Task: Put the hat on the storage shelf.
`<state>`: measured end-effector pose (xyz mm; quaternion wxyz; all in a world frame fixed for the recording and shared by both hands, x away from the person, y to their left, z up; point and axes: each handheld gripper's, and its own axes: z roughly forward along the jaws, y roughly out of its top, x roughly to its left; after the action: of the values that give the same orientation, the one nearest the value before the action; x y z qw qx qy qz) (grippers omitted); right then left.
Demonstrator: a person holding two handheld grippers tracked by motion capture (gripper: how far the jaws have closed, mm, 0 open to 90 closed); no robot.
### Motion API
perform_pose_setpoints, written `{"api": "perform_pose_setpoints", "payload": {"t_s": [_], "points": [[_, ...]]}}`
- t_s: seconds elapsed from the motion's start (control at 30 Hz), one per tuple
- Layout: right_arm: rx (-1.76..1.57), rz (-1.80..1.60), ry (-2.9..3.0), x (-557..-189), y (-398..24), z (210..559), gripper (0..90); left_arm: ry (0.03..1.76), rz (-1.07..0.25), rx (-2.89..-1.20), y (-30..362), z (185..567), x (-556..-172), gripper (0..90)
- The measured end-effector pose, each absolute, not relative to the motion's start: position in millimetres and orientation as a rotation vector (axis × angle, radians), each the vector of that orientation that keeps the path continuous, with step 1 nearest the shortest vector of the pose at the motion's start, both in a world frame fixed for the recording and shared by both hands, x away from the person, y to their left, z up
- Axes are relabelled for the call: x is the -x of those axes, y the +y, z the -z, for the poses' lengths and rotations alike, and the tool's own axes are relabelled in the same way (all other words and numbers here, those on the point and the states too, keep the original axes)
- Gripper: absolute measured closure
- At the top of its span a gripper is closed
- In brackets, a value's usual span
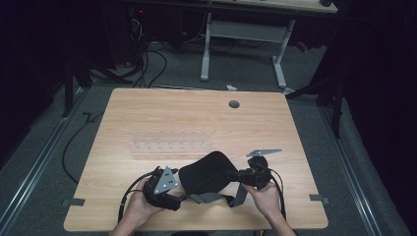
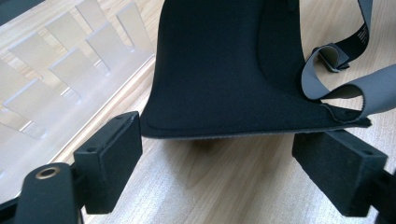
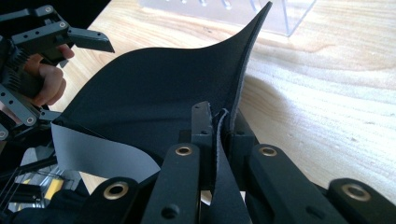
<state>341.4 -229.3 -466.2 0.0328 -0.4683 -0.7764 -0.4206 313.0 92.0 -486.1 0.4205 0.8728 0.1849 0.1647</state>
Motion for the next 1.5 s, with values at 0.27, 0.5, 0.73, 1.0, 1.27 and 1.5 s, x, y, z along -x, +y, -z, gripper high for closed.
{"api": "perform_pose_setpoints", "payload": {"t_s": [0.27,0.5,0.73,1.0,1.27,1.5], "points": [[1.443,1.273,-2.386,-344,-226,464,85.5,0.445,-0.420,-2.179,88,486,-313,17.2],[1.459,1.260,-2.375,-347,-222,461,85.5,0.434,-0.431,-2.160,89,483,-311,20.2],[1.472,1.255,-2.359,-349,-221,459,85.4,0.429,-0.450,-2.146,89,481,-311,26.6],[1.465,1.282,-2.317,-351,-224,458,85.2,0.433,-0.455,-2.117,92,478,-312,40.4],[1.465,1.292,-2.281,-351,-225,458,85.2,0.442,-0.449,-2.121,92,477,-314,43.7],[1.466,1.297,-2.277,-352,-224,457,85.2,0.445,-0.451,-2.120,91,476,-314,43.5]]}}
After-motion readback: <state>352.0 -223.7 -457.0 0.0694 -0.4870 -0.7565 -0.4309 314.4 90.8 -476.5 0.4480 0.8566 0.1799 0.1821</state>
